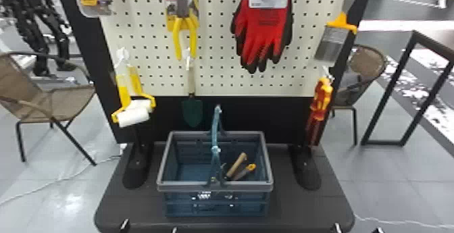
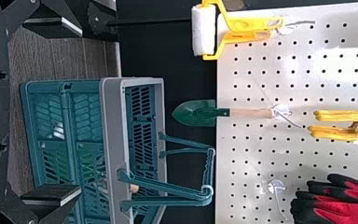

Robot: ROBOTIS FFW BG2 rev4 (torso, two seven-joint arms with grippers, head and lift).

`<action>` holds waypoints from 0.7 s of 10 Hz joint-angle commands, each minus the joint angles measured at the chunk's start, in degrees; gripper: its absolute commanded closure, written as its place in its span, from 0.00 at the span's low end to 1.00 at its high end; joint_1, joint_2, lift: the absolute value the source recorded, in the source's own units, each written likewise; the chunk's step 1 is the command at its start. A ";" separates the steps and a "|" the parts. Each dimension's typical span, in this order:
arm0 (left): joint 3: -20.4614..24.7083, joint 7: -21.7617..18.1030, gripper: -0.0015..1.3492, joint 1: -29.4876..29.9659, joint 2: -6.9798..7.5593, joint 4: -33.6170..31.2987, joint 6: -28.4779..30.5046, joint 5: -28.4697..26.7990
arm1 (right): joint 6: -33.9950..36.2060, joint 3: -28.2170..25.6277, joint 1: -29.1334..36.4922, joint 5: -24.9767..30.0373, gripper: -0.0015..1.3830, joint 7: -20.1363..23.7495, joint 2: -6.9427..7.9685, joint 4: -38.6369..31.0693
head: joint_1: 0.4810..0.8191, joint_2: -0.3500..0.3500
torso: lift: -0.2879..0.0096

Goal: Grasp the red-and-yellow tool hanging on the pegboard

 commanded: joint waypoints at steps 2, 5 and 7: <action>0.00 0.00 0.10 -0.02 0.00 -0.07 0.10 0.06 | 0.00 0.00 0.09 0.24 0.22 0.00 0.00 -0.09 | 0.20 0.50 | 0.63; -0.09 0.00 0.10 0.07 0.09 -0.07 0.18 0.06 | 0.00 0.00 0.09 0.24 0.24 0.00 0.00 -0.27 | 0.20 0.50 | 0.63; -0.09 0.00 0.10 0.07 0.09 -0.07 0.18 0.06 | 2.20 -0.09 -0.44 0.24 0.24 0.09 -0.53 -1.76 | 0.20 0.50 | 0.63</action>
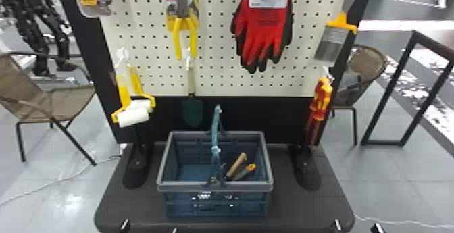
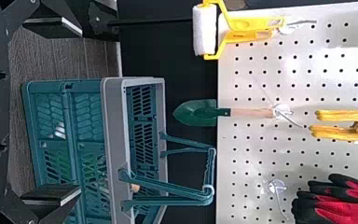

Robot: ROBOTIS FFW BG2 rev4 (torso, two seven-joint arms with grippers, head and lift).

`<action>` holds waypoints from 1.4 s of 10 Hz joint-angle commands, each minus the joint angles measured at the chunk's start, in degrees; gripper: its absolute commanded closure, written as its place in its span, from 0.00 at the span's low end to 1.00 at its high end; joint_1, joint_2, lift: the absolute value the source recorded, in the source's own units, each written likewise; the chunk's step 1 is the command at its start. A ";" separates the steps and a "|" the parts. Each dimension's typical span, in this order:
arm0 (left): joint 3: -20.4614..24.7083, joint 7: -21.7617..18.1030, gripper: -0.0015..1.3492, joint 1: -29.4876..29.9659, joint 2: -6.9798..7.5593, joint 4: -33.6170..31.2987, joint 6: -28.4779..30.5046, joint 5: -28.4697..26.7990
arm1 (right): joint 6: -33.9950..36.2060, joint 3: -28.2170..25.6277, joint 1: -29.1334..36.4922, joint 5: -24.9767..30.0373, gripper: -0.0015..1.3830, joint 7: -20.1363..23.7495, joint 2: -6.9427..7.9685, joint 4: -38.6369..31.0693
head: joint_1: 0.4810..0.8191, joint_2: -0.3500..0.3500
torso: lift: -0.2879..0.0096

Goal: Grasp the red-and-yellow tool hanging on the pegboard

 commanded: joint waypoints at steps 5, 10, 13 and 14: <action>-0.04 0.00 0.10 -0.06 0.00 -0.01 0.00 0.09 | 10.54 -0.21 -7.69 -1.95 0.24 5.31 -6.61 -3.10 | 0.20 0.50 | 0.63; -0.22 0.00 0.10 -0.32 0.00 0.26 0.00 0.09 | 22.94 -3.20 -22.72 -0.10 0.24 18.76 -7.58 1.65 | 0.20 0.50 | 0.63; -0.39 -0.09 0.10 -0.76 0.00 0.43 0.09 0.09 | 27.42 -3.55 -30.98 0.60 0.23 25.44 -8.19 5.17 | 0.20 0.50 | 0.63; -0.48 -0.09 0.10 -0.85 0.00 0.52 0.09 0.09 | 27.86 -3.55 -33.79 0.69 0.23 28.34 -8.46 7.36 | 0.20 0.50 | 0.63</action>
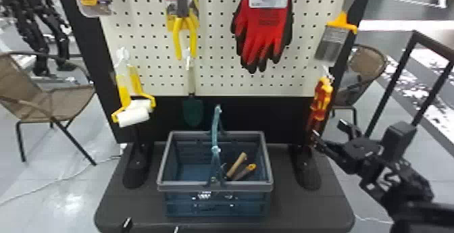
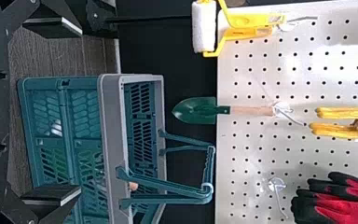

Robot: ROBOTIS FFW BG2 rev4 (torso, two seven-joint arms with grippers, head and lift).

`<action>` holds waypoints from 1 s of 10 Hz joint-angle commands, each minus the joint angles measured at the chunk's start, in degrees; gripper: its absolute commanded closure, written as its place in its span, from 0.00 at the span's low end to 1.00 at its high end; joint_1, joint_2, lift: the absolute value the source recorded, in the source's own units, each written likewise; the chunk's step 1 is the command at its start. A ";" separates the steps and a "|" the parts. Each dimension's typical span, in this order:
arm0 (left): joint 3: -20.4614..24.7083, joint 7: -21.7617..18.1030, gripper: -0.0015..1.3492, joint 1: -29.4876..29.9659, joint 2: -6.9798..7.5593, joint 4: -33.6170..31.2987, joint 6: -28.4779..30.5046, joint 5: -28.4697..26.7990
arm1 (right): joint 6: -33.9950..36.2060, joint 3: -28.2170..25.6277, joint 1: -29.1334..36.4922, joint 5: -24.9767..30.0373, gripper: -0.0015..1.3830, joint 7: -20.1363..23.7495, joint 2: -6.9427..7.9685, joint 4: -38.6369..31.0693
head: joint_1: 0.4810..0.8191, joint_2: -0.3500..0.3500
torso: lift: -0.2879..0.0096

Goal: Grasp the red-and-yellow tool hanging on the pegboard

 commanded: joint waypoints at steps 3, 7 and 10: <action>-0.40 -0.17 0.10 -0.96 -0.01 0.57 0.08 0.00 | 3.71 0.00 -6.68 0.68 0.23 5.50 -0.85 4.71 | 0.20 0.50 | 0.63; -0.75 -0.96 0.10 -2.10 -0.01 1.27 0.17 0.00 | 5.73 2.11 -11.17 -0.29 0.23 6.11 -2.17 6.81 | 0.20 0.50 | 0.63; -0.84 -1.14 0.10 -2.45 -0.01 1.71 0.00 0.09 | 6.44 3.08 -11.52 -0.20 0.24 6.29 -2.17 7.52 | 0.20 0.50 | 0.63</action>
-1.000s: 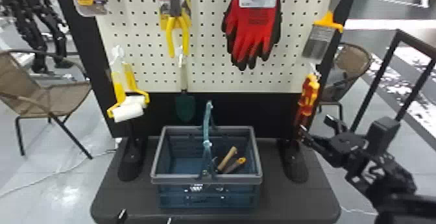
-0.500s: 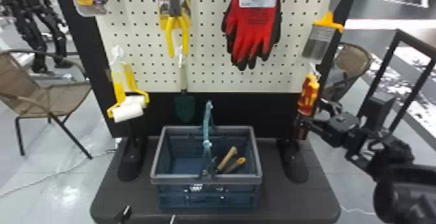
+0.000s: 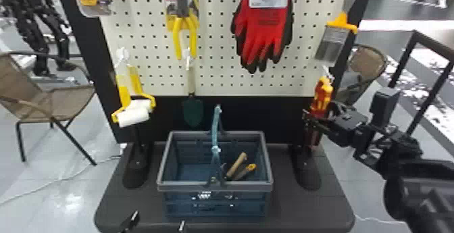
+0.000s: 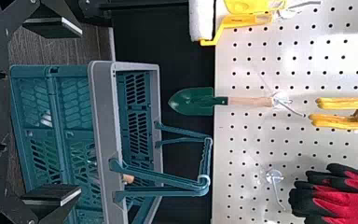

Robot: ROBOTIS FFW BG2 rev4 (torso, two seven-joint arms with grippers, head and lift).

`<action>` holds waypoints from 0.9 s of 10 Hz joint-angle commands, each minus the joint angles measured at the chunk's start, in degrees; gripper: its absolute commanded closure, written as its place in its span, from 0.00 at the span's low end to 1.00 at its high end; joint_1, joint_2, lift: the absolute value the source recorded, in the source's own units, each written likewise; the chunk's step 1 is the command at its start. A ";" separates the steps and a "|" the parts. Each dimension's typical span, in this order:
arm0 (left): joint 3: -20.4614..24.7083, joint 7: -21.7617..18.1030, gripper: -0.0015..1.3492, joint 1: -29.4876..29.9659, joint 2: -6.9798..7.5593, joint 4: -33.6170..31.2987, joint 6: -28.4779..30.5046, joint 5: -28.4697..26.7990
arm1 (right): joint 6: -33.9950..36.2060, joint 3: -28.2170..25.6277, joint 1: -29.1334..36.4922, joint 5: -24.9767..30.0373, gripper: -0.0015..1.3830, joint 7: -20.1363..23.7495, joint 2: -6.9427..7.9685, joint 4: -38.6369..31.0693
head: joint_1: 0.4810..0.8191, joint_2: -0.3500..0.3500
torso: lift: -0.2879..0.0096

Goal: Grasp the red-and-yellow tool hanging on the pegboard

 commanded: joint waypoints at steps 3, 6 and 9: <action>0.00 -0.27 0.10 -0.24 -0.08 0.23 -0.06 0.00 | 0.55 0.08 -0.04 0.38 0.57 0.00 -0.06 0.18 | 0.20 0.50 | 0.63; 0.09 -0.36 0.10 -0.15 -0.08 0.23 -0.15 0.00 | 0.55 0.08 0.05 1.43 0.87 -0.09 -0.24 -0.44 | 0.20 0.50 | 0.63; 0.09 -0.45 0.10 -0.15 -0.08 0.23 -0.15 0.09 | 0.55 0.08 0.14 2.14 0.94 -0.26 -0.24 -0.61 | 0.20 0.50 | 0.63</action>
